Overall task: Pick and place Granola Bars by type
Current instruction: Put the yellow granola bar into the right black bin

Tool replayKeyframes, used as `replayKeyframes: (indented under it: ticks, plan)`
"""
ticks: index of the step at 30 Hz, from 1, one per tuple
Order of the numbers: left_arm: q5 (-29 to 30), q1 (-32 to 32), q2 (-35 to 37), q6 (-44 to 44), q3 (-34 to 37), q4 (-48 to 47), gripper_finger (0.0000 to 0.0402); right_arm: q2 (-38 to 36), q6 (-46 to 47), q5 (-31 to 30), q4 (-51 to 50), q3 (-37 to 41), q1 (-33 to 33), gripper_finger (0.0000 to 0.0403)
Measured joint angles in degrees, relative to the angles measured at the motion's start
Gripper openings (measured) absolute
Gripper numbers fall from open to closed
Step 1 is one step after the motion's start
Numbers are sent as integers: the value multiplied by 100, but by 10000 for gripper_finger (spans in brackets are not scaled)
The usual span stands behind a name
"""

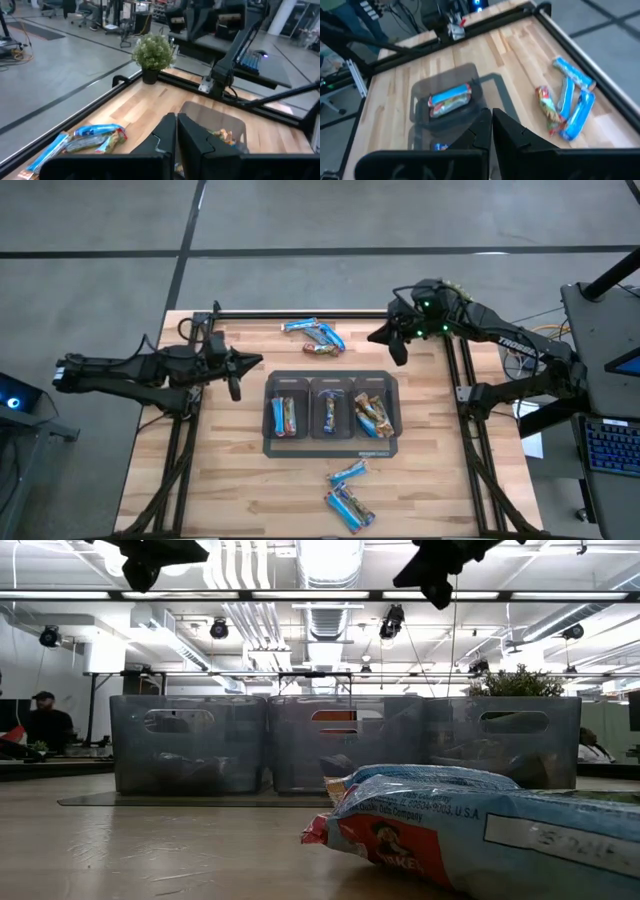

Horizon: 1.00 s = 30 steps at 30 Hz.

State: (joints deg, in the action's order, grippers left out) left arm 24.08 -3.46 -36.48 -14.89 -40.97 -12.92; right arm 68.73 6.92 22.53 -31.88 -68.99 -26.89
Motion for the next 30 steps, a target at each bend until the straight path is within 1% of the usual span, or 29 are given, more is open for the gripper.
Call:
replayKeyframes:
  ticks: [7, 14, 16, 19, 23, 30]
  plan:
    - [-97, 0, 273, -2, 2, -375, 0, -10, 18, -13, 381, 18, 9, 8]
    - [-95, 0, 541, 42, 2, -428, 0, -247, 44, -27, 510, 125, 155, 8]
    - [-94, 0, 600, 103, 2, -494, 0, -370, 109, -129, 632, 201, 155, 8]
    - [-92, 2, 649, 125, 2, -519, 0, -546, 174, -202, 757, 361, 151, 8]
    - [-78, 2, 685, 138, 2, -612, 0, -758, 324, -451, 797, 651, 155, 8]
    - [78, 9, 690, 150, 2, -661, 0, -1030, 648, -584, 1414, 1195, 155, 8]
